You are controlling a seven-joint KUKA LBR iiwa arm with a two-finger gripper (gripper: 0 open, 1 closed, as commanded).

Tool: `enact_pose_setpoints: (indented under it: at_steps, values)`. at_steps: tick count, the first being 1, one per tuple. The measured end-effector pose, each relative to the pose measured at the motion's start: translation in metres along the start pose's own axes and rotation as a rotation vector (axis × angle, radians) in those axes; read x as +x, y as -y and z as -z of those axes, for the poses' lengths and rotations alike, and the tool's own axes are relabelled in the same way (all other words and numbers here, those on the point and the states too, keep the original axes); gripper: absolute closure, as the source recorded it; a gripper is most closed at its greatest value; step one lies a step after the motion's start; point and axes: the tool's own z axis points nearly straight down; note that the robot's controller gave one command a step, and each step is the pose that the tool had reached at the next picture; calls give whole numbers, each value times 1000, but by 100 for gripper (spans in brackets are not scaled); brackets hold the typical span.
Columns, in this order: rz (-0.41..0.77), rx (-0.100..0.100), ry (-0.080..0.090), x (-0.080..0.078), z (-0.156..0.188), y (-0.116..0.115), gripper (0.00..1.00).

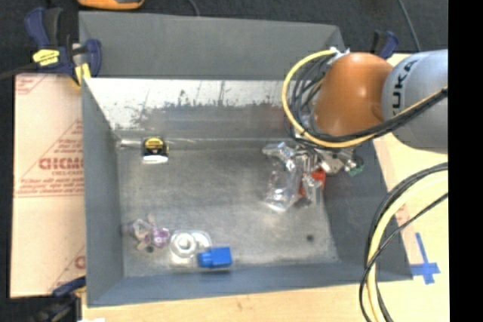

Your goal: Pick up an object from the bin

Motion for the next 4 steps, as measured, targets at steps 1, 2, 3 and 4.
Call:
enact_pose_setpoints:
  at_steps: [1,2,3,4]
  values:
    - [52,3,6,3,1,1,0]
    - [48,11,11,2,4,4,100]
    - [22,-3,-11,56,107,-14,100]
    - [27,-1,-8,40,184,-20,100]
